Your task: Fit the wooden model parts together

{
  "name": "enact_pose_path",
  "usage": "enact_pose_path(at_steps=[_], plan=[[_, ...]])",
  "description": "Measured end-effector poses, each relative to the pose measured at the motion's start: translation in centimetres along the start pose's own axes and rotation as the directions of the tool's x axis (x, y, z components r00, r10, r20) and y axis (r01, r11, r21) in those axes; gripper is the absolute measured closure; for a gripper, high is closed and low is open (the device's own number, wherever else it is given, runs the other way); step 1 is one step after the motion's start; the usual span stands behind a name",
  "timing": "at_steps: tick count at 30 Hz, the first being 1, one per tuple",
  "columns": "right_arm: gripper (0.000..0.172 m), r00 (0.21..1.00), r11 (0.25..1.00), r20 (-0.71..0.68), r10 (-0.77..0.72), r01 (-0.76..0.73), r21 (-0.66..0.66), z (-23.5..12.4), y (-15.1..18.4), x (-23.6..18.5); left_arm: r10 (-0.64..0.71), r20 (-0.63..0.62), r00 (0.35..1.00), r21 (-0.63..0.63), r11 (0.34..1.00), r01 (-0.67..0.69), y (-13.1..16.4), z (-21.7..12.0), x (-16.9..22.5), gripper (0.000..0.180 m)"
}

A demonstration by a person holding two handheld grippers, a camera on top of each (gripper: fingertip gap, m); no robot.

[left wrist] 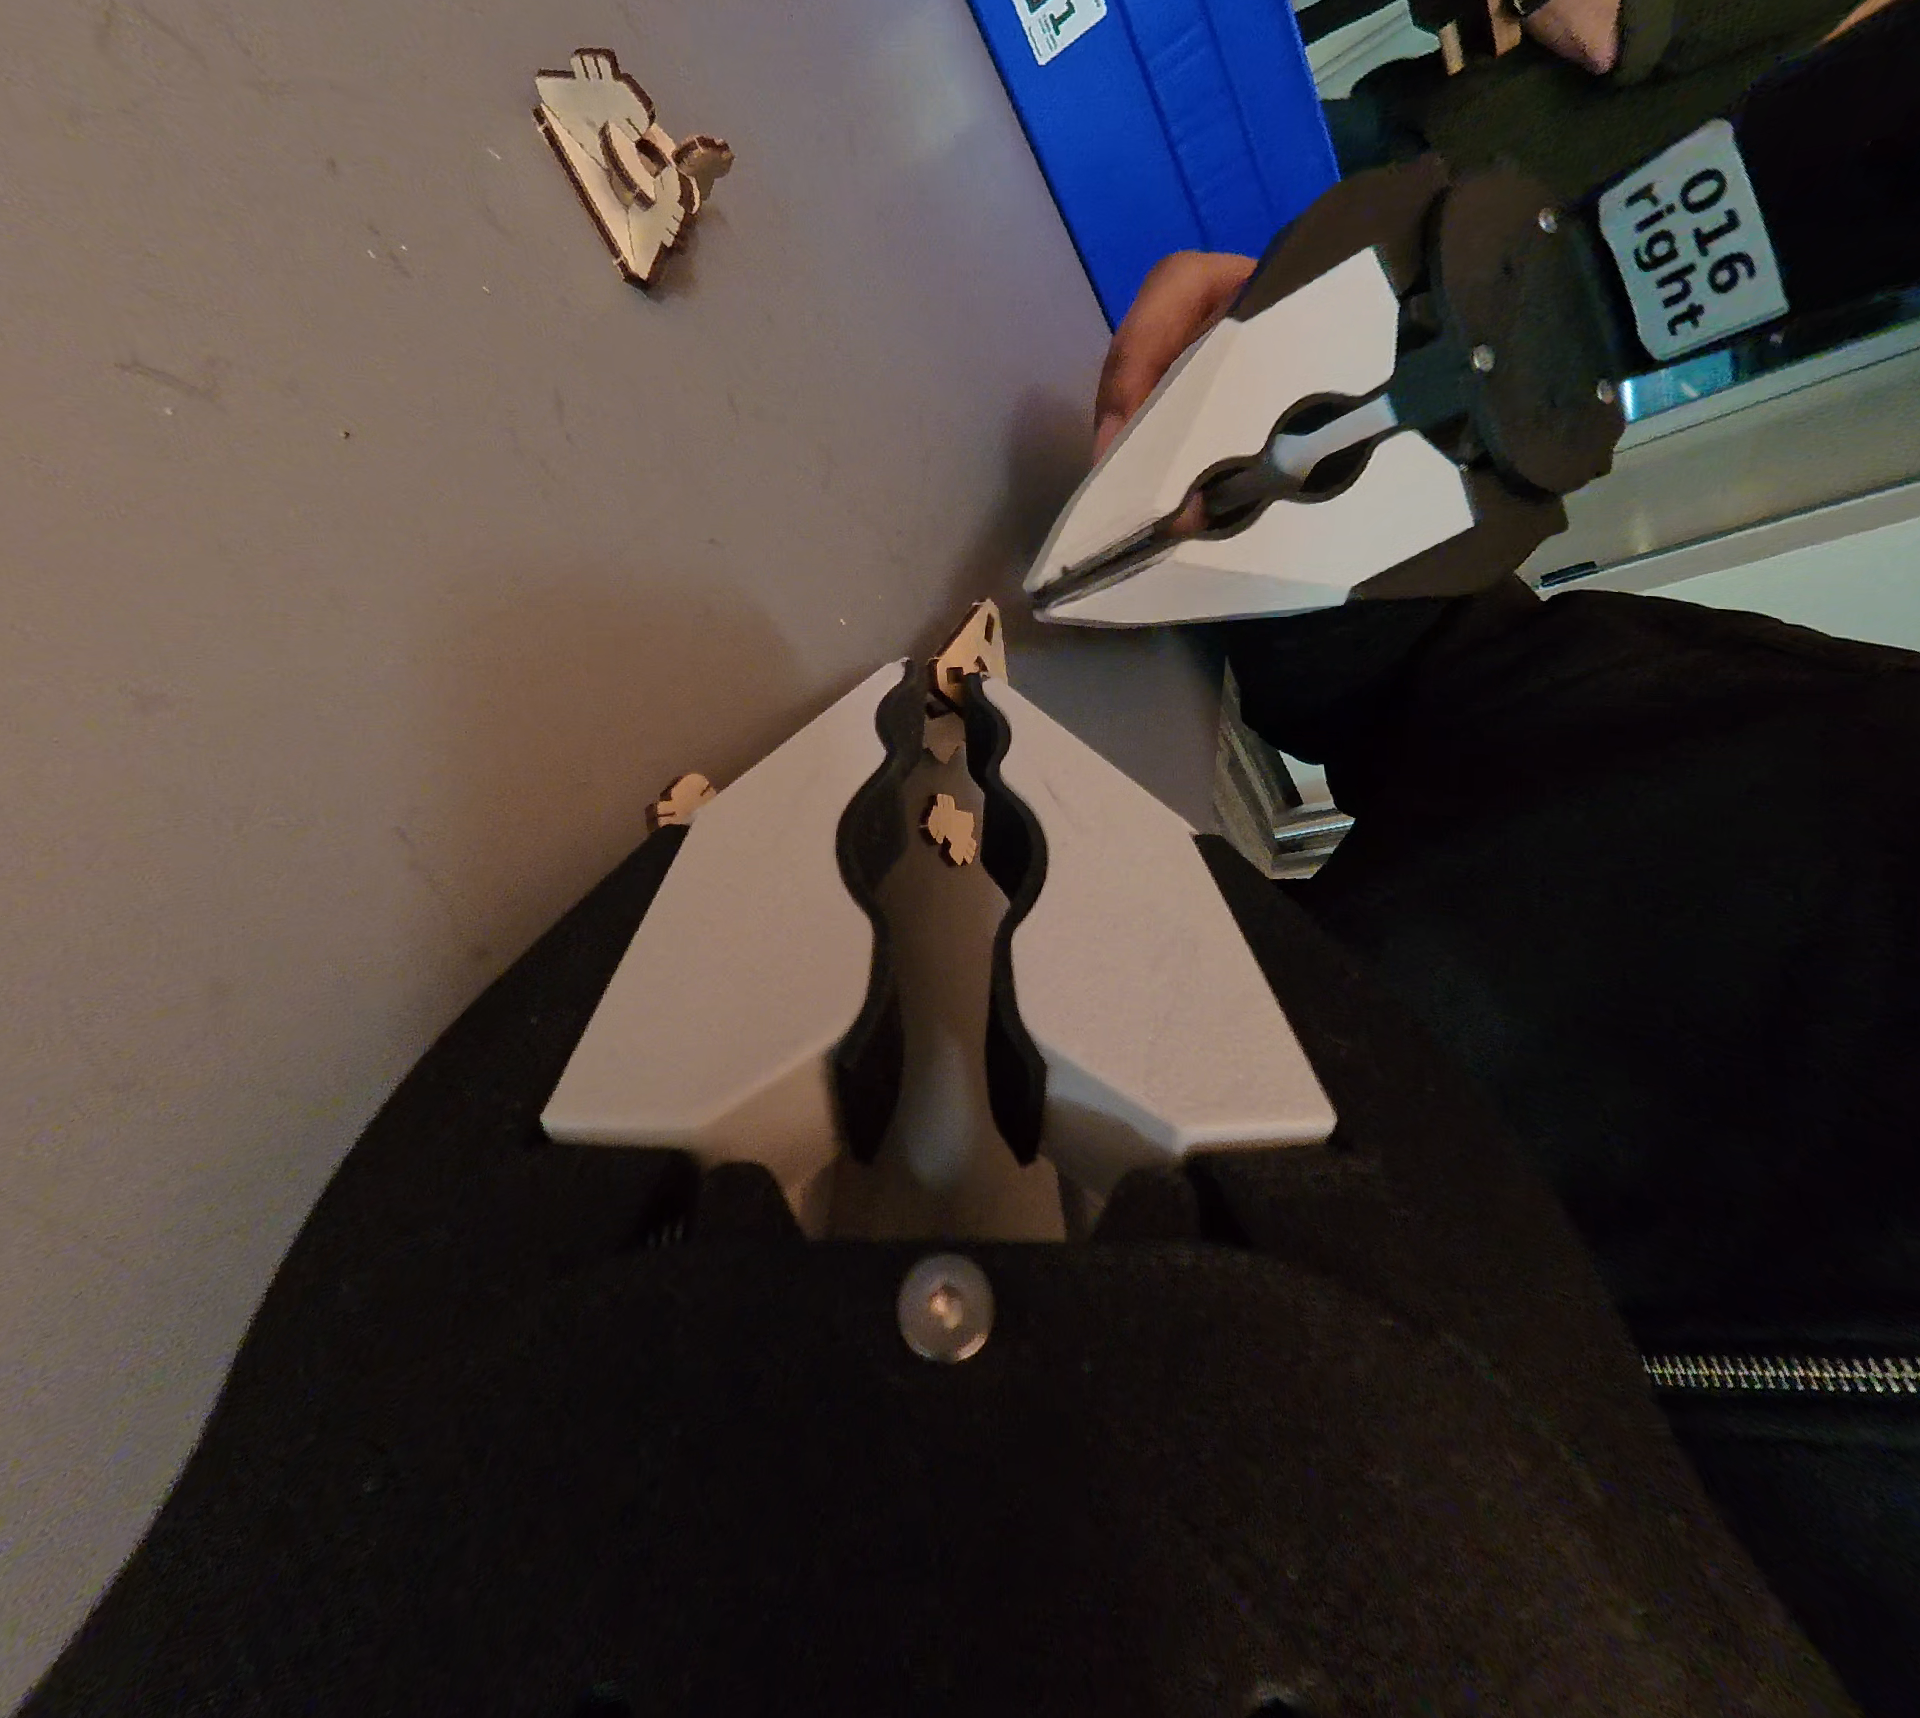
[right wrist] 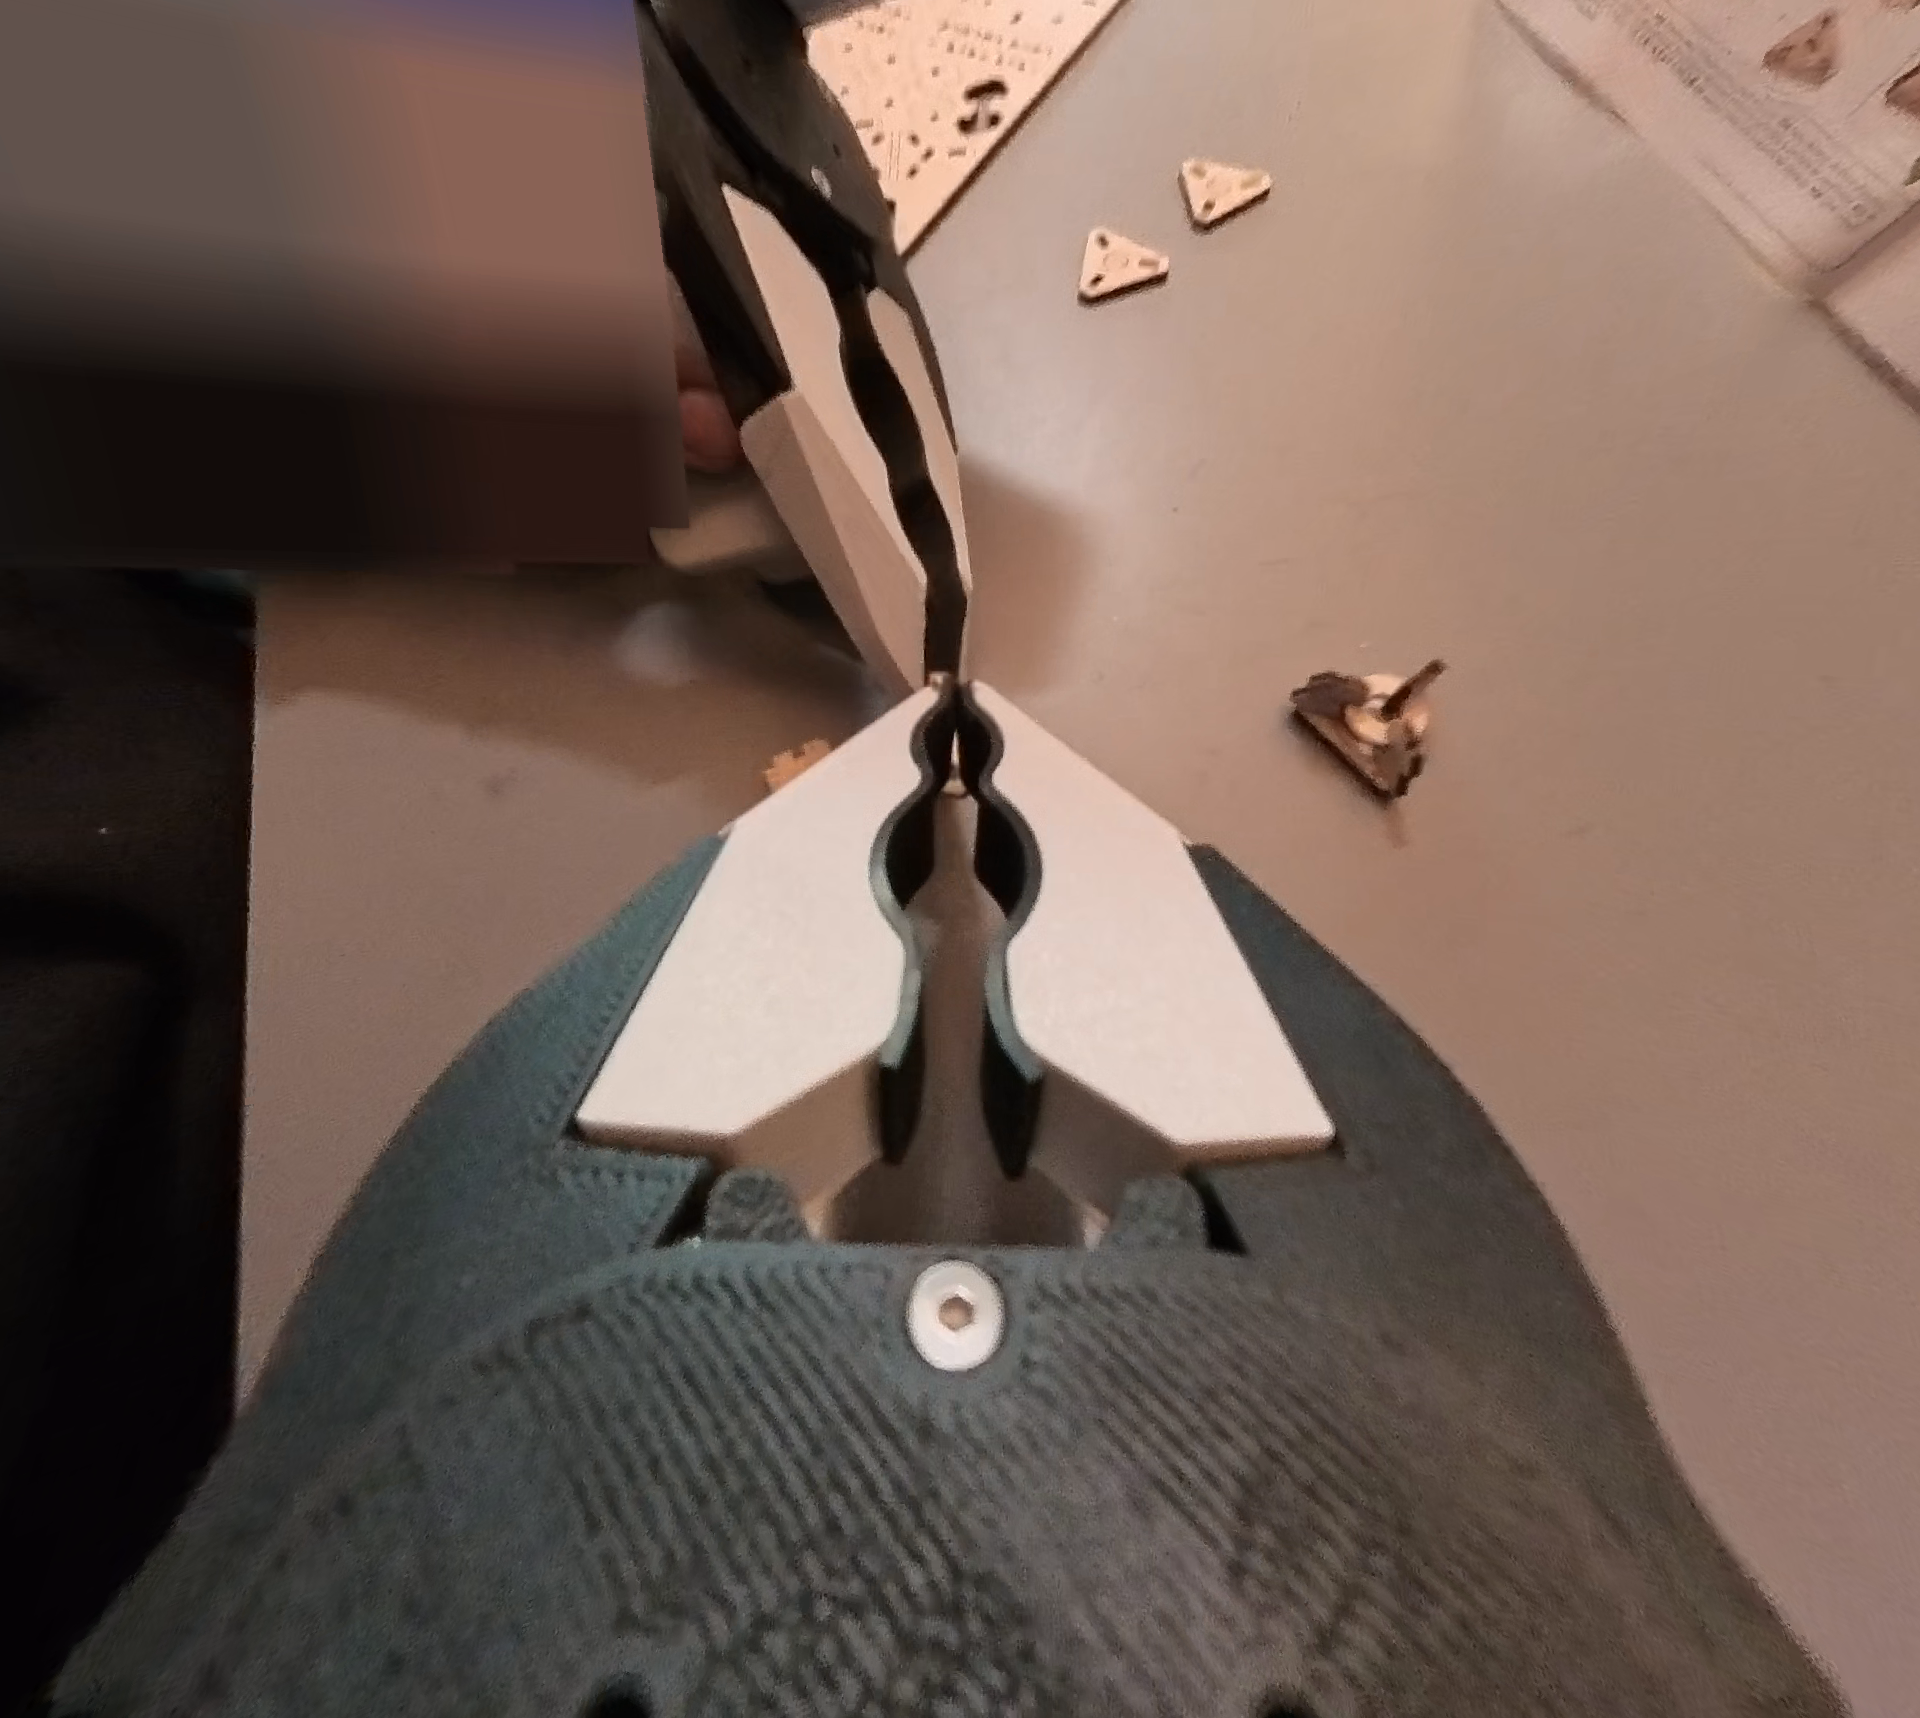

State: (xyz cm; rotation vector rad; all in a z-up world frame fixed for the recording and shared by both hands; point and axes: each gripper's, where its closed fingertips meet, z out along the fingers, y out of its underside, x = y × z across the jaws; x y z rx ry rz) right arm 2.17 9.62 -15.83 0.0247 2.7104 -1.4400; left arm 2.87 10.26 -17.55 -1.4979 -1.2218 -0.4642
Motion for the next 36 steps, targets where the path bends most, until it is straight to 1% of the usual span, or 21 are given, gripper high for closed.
enact_pose_path(at_steps=[2, 4, 6, 8, 10, 12, 14, 16, 17, 18, 20, 22, 25, 28, 36], plan=[[0.172, 1.000, 0.999, 0.007, 0.020, -0.020, -0.049, 0.5, 1.3, 0.1, -0.002, -0.002, 1.000, 0.000, 1.000, 0.002, 0.0, 0.0, 0.0, 0.173], [0.172, 1.000, 0.998, 0.002, 0.018, -0.018, -0.064, 0.3, 1.3, 0.3, -0.005, -0.008, 1.000, -0.004, 1.000, 0.005, 0.0, 0.0, 0.0, 0.174], [0.172, 0.999, 1.000, -0.031, -0.008, 0.007, -0.015, -0.2, 0.2, 0.6, 0.000, -0.001, 1.000, -0.004, 1.000, 0.000, 0.0, 0.0, 0.0, 0.174], [0.172, 1.000, 1.000, -0.016, 0.012, -0.012, 0.013, -0.5, -0.3, 0.4, -0.003, -0.003, 1.000, -0.004, 1.000, 0.003, 0.0, 0.0, 0.0, 0.174], [0.172, 0.999, 0.998, 0.010, 0.033, -0.033, -0.054, 0.4, 1.3, 0.1, -0.004, -0.008, 1.000, -0.005, 1.000, 0.004, 0.0, 0.0, 0.0, 0.173], [0.172, 0.999, 0.997, 0.015, 0.029, -0.028, -0.069, 0.2, 1.5, 0.0, -0.007, -0.004, 1.000, -0.001, 1.000, 0.007, 0.0, 0.0, 0.0, 0.175], [0.172, 0.999, 0.999, -0.035, -0.018, 0.017, -0.039, -0.3, 0.7, 0.6, 0.003, 0.010, 1.000, -0.011, 1.000, -0.003, 0.1, 0.1, -0.1, 0.175], [0.172, 0.999, 1.000, -0.033, -0.012, 0.011, -0.007, -0.6, 0.0, 0.4, 0.004, 0.010, 1.000, -0.009, 1.000, -0.004, 0.1, 0.1, -0.1, 0.175], [0.172, 1.000, 1.000, -0.015, 0.006, -0.006, -0.026, -0.4, 0.5, 0.2, 0.001, 0.009, 1.000, -0.009, 1.000, -0.001, 0.1, 0.1, -0.1, 0.175], [0.172, 1.000, 0.996, -0.002, 0.017, -0.018, -0.084, 0.1, 1.7, 0.0, 0.000, 0.007, 1.000, -0.009, 1.000, 0.000, 0.1, 0.1, -0.1, 0.175], [0.172, 1.000, 0.990, -0.026, -0.016, 0.012, -0.137, 0.5, 3.0, 0.3, 0.000, -0.011, 1.000, -0.007, 1.000, -0.001, 0.1, 0.2, 0.2, 0.177], [0.172, 0.998, 0.994, -0.047, -0.043, 0.038, -0.100, 0.2, 2.1, 0.3, 0.002, -0.010, 1.000, -0.007, 1.000, -0.002, 0.1, 0.2, 0.2, 0.177], [0.172, 1.000, 0.999, -0.024, -0.006, 0.005, -0.036, -0.4, 0.6, 0.1, -0.001, -0.012, 1.000, -0.006, 1.000, 0.001, 0.0, 0.2, 0.2, 0.177], [0.172, 0.999, 0.999, -0.030, -0.014, 0.013, -0.052, -0.2, 1.2, 0.3, -0.005, -0.015, 1.000, -0.005, 1.000, 0.005, 0.0, 0.2, 0.2, 0.177], [0.172, 1.000, 1.000, -0.001, -0.010, 0.010, -0.003, 0.1, 0.5, -0.3, -0.020, -0.025, 0.999, -0.001, 1.000, 0.020, -0.1, 0.1, 0.2, 0.178]])
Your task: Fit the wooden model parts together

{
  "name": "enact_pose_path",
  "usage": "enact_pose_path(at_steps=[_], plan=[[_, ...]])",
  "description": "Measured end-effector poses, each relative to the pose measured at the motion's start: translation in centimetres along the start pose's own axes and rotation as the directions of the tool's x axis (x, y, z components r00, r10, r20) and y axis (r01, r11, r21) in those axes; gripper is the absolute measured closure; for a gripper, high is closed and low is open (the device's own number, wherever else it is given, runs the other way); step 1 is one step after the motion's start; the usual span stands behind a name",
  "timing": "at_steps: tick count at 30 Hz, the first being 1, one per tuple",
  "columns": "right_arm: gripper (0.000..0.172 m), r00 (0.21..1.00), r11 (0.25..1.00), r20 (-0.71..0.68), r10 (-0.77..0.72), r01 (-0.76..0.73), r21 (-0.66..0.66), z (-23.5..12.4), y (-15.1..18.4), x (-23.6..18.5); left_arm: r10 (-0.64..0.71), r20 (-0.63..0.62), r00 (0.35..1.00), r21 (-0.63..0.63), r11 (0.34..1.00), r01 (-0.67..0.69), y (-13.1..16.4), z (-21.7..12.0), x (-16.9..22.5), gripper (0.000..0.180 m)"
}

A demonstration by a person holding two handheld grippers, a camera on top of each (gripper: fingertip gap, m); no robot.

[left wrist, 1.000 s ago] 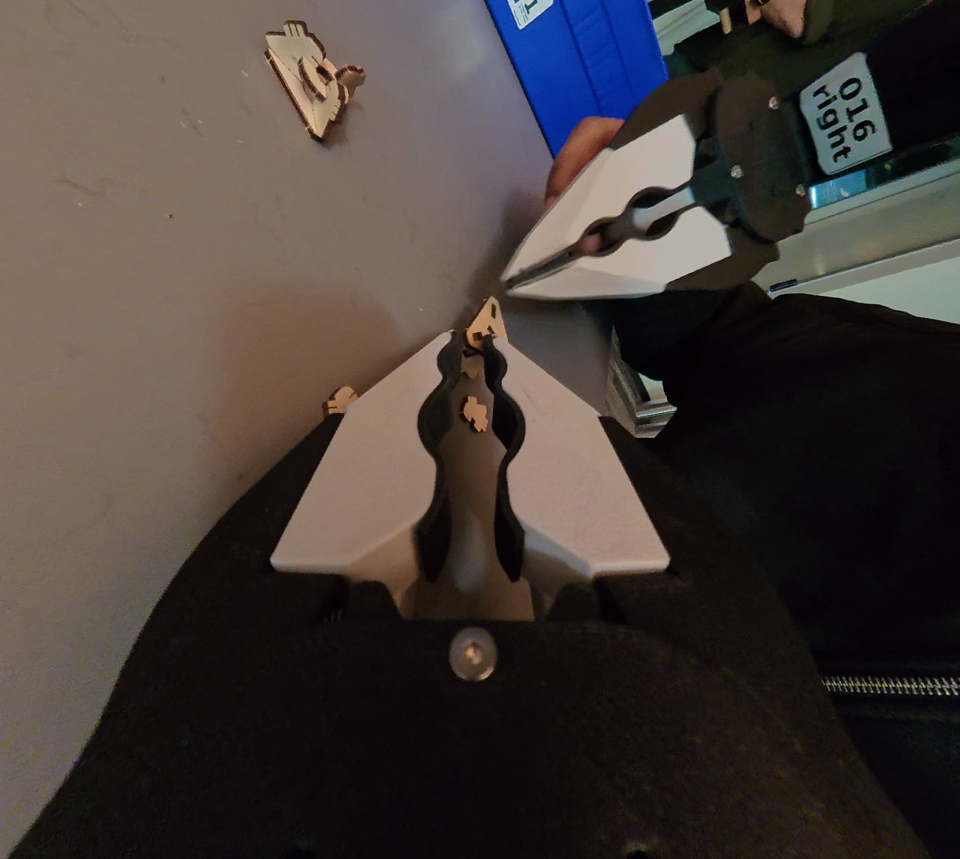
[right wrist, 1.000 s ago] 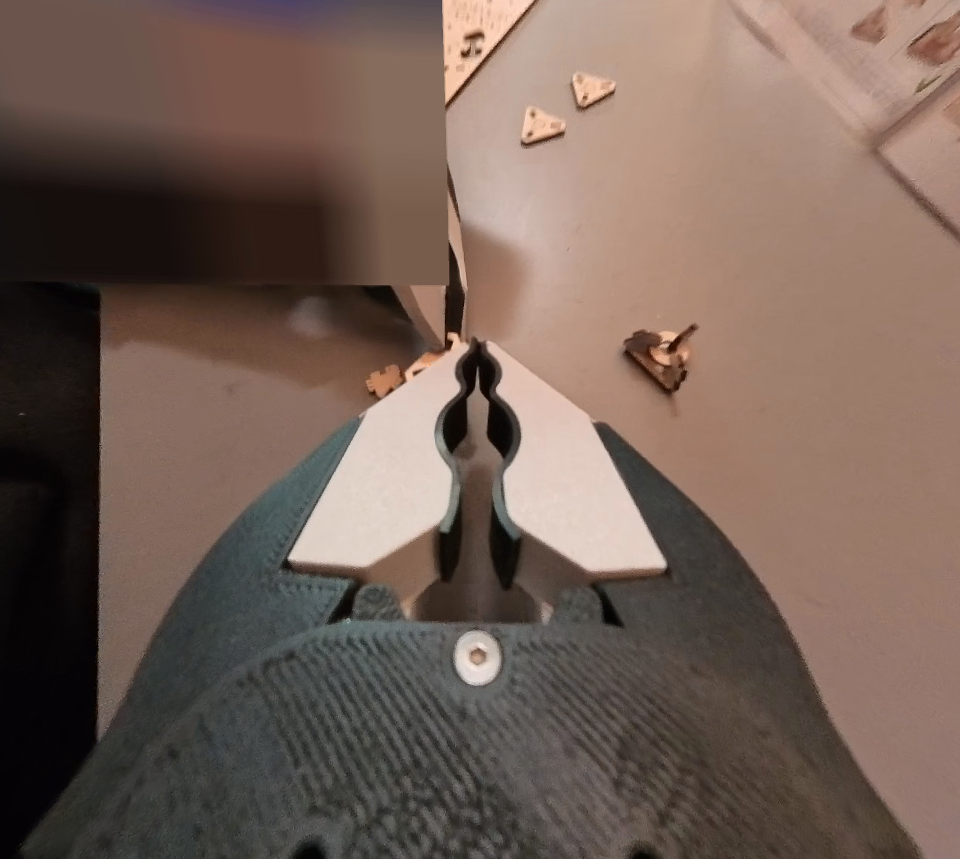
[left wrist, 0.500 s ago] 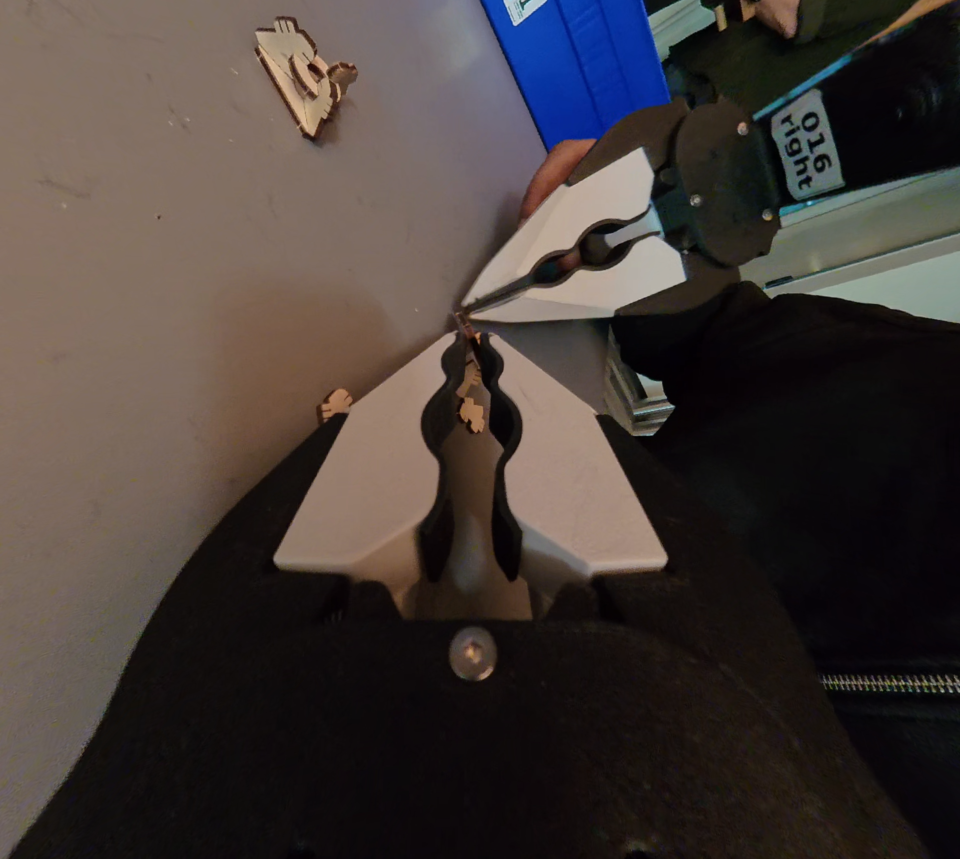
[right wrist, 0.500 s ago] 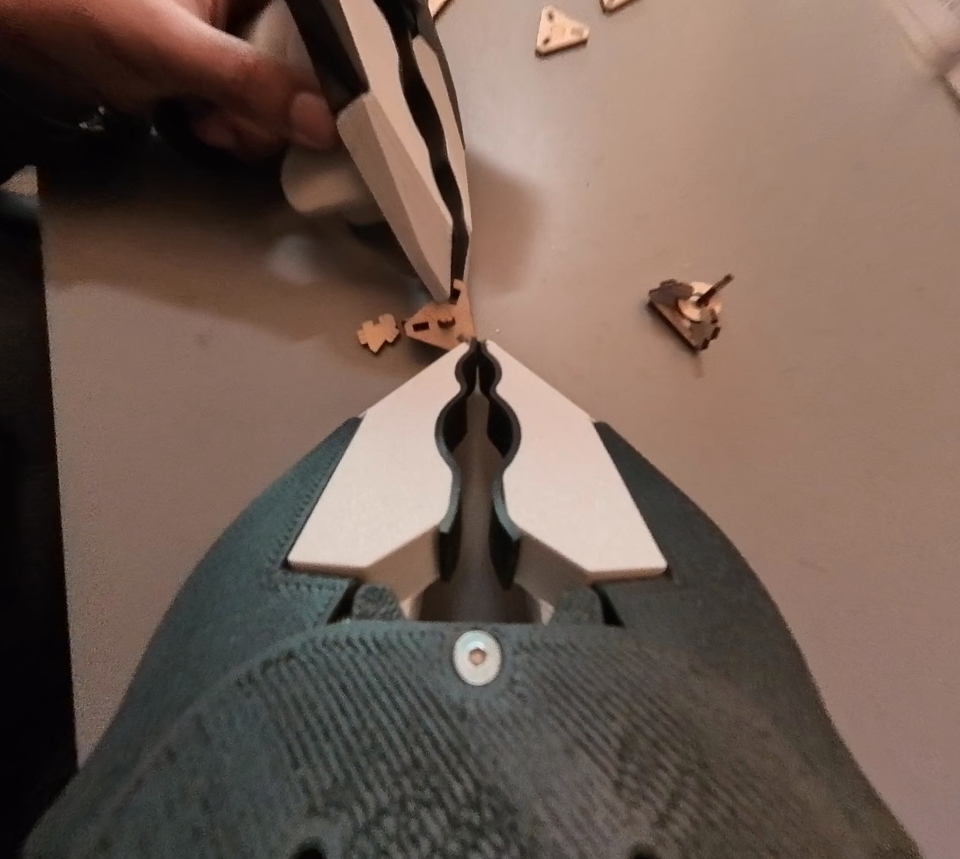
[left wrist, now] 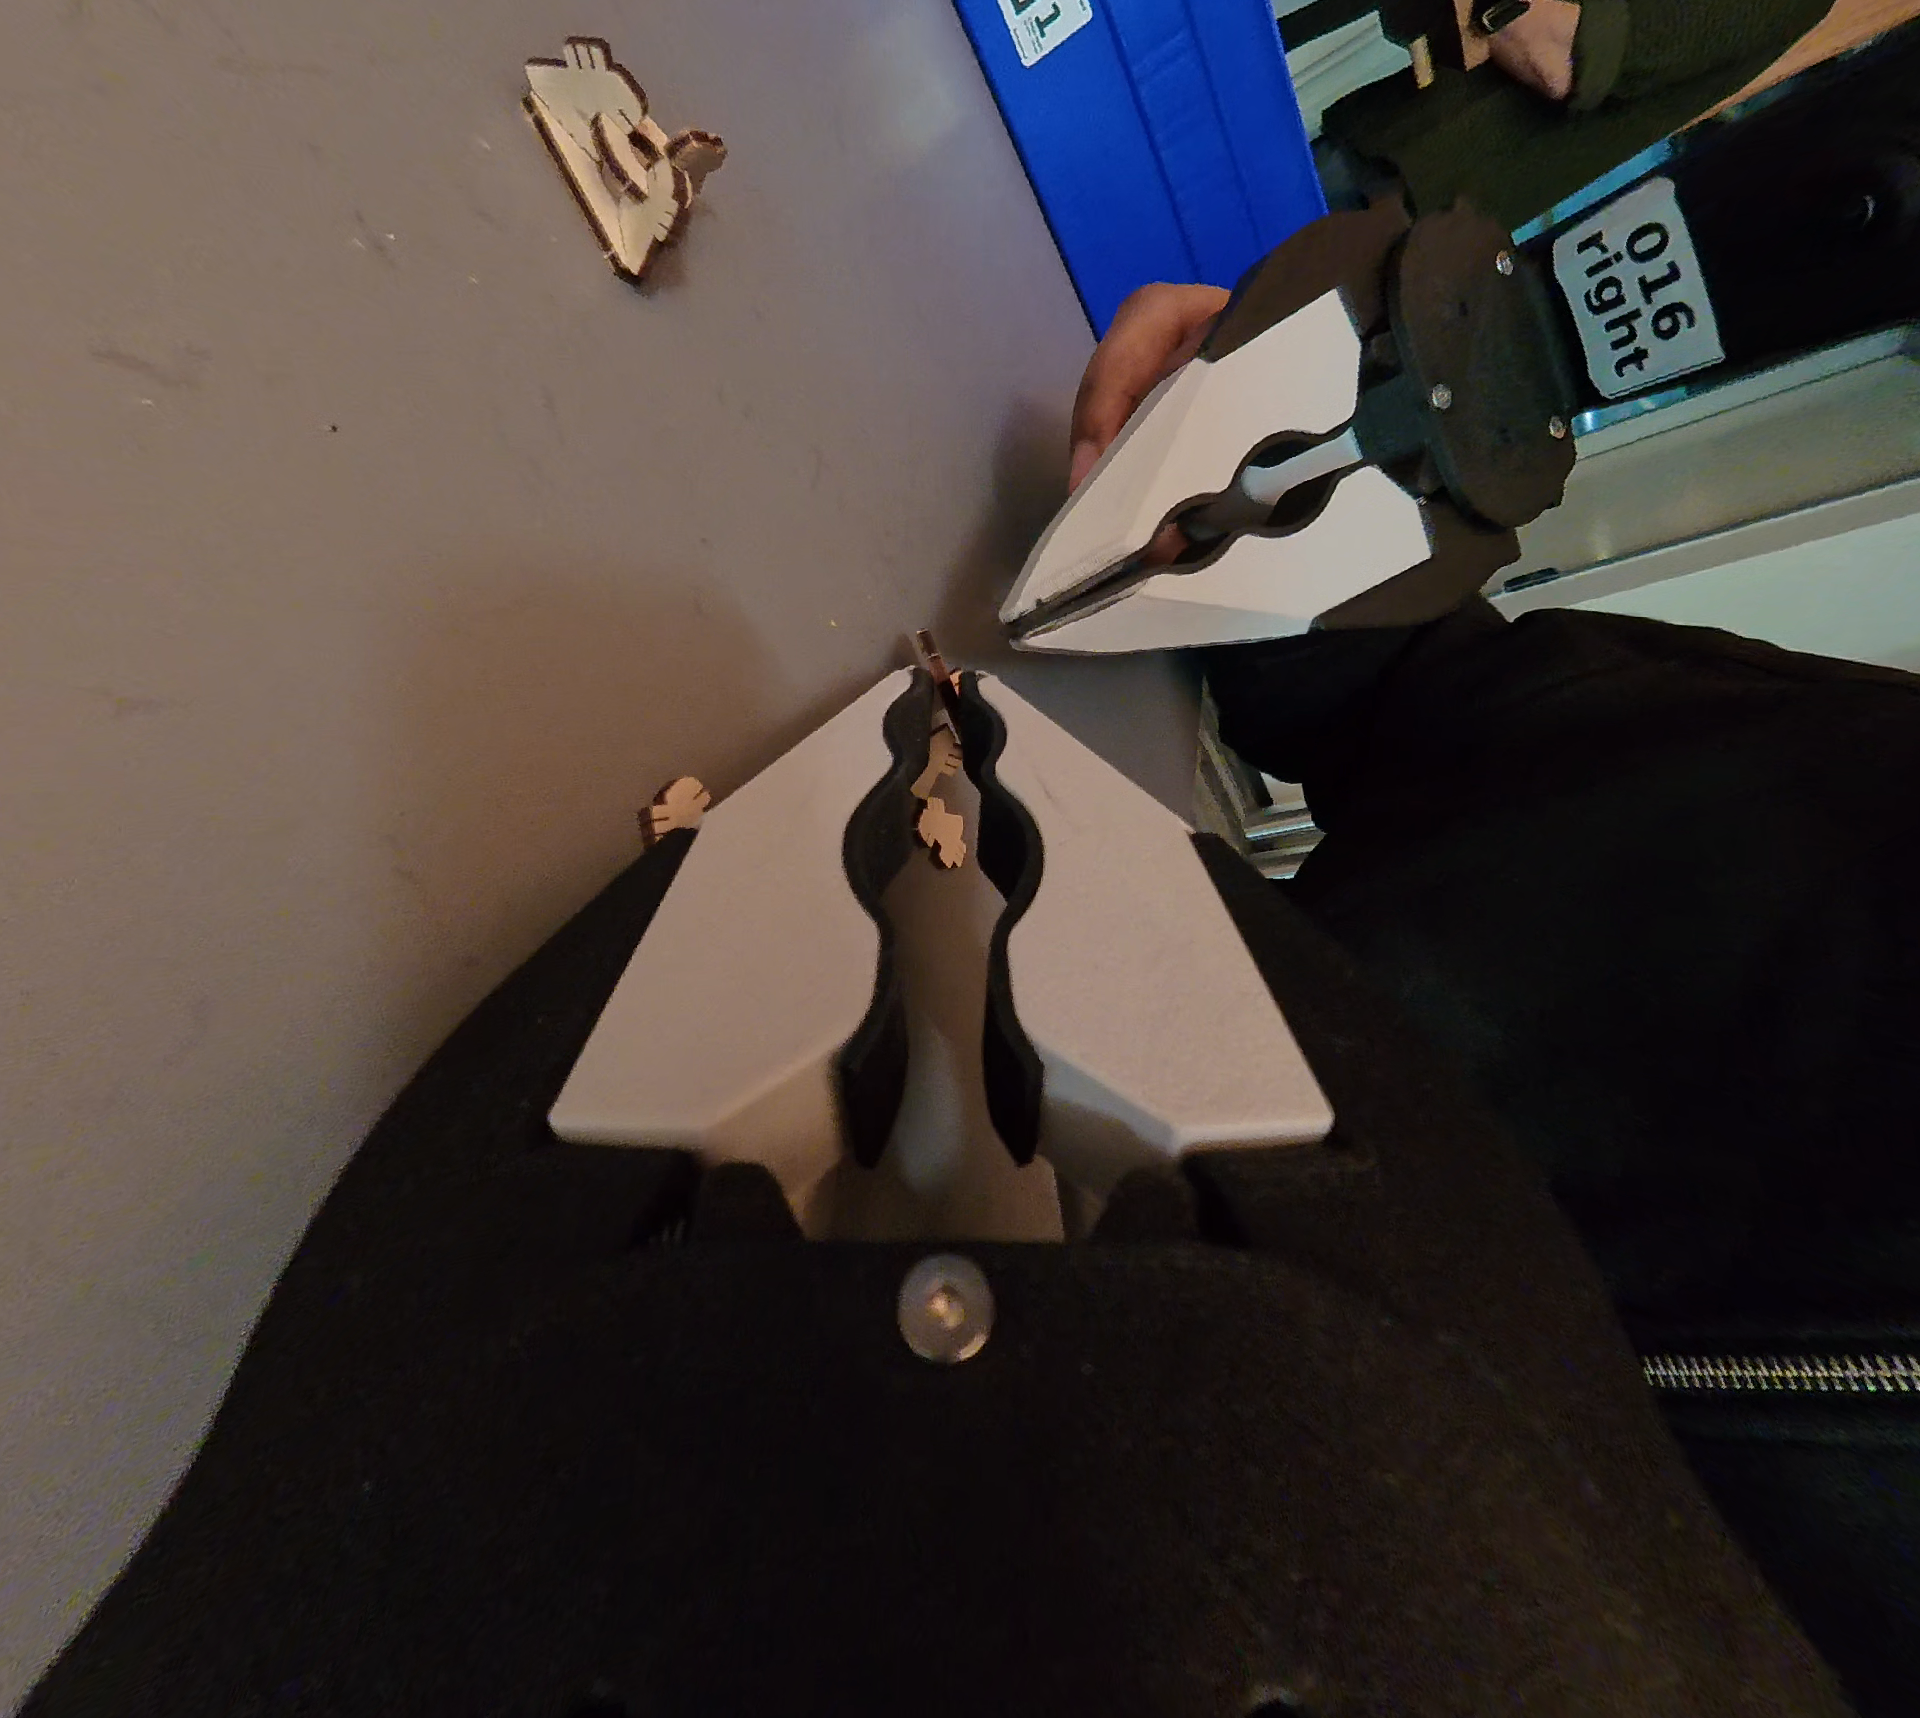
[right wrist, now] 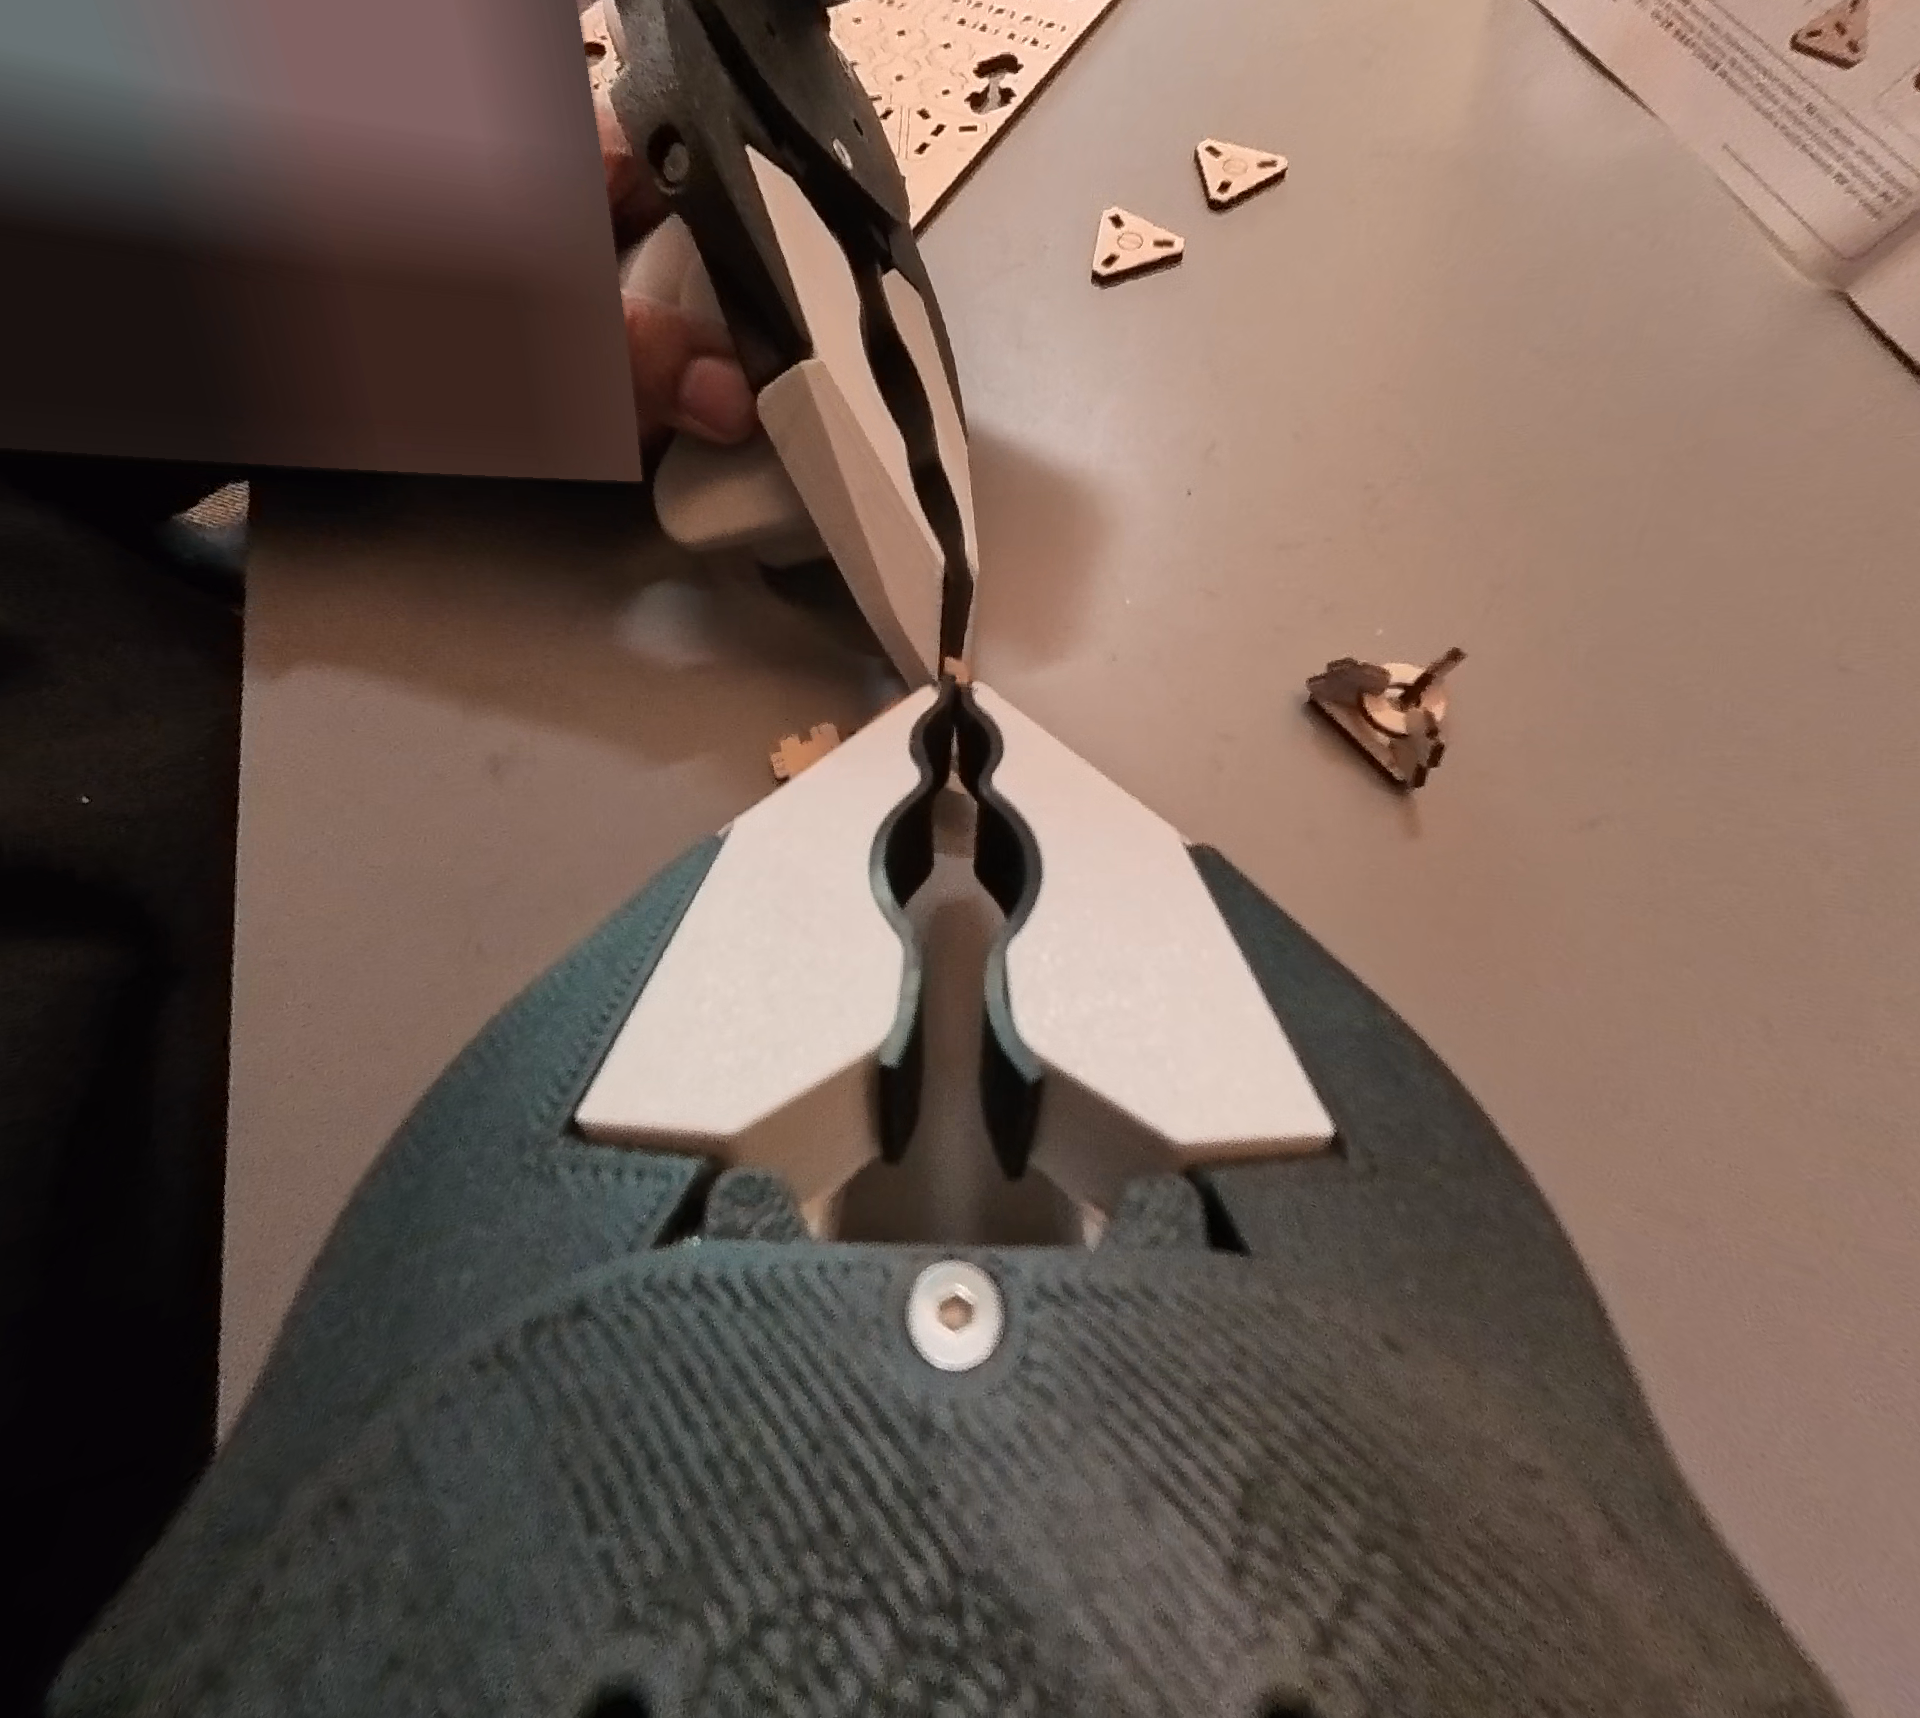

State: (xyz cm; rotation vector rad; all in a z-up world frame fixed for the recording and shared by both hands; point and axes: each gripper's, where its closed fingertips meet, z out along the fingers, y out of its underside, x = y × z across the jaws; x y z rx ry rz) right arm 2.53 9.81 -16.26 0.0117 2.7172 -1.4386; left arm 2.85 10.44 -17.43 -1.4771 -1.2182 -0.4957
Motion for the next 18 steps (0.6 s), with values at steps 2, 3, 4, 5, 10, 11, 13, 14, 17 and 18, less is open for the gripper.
enact_pose_path(at_steps=[2, 3, 4, 5, 10, 11, 13, 14, 17, 18], plan=[[0.167, 1.000, 1.000, 0.005, 0.006, -0.006, -0.002, 0.1, 0.0, 0.0, -0.006, -0.004, 1.000, 0.003, 1.000, 0.006, 0.0, 0.0, 0.0, 0.178], [0.157, 1.000, 1.000, 0.005, 0.005, -0.004, -0.012, 0.2, 0.2, 0.0, -0.009, -0.005, 1.000, 0.005, 1.000, 0.009, -0.1, -0.1, 0.0, 0.178], [0.147, 1.000, 1.000, 0.005, -0.003, 0.003, -0.031, 0.4, 0.5, -0.1, -0.012, -0.006, 1.000, 0.009, 1.000, 0.012, -0.1, -0.1, 0.0, 0.179], [0.140, 1.000, 0.998, 0.007, -0.017, 0.017, -0.056, 0.6, 0.9, -0.2, -0.016, -0.007, 1.000, 0.012, 1.000, 0.016, -0.2, -0.1, -0.1, 0.179], [0.137, 0.989, 0.981, -0.037, -0.146, 0.140, -0.132, 1.5, 2.1, -0.5, -0.034, -0.013, 0.999, 0.022, 0.999, 0.035, -0.3, -0.2, -0.2, 0.180], [0.139, 0.985, 0.979, -0.051, -0.164, 0.156, -0.133, 1.6, 2.0, -0.4, -0.037, -0.015, 0.999, 0.022, 0.999, 0.037, -0.3, -0.2, -0.2, 0.180], [0.141, 0.981, 0.976, -0.062, -0.186, 0.177, -0.130, 1.6, 1.8, -0.3, -0.042, -0.016, 0.999, 0.028, 0.999, 0.043, -0.4, -0.3, -0.2, 0.180], [0.143, 0.980, 0.974, -0.058, -0.191, 0.182, -0.131, 1.6, 1.7, -0.4, -0.045, -0.019, 0.999, 0.032, 0.998, 0.045, -0.5, -0.4, -0.2, 0.180], [0.145, 0.977, 0.970, -0.049, -0.209, 0.200, -0.139, 1.7, 1.7, -0.5, -0.054, -0.026, 0.998, 0.036, 0.998, 0.055, -0.5, -0.4, -0.2, 0.180], [0.145, 0.976, 0.969, -0.044, -0.211, 0.203, -0.142, 1.7, 1.6, -0.5, -0.056, -0.027, 0.998, 0.036, 0.998, 0.056, -0.5, -0.5, -0.2, 0.180]])
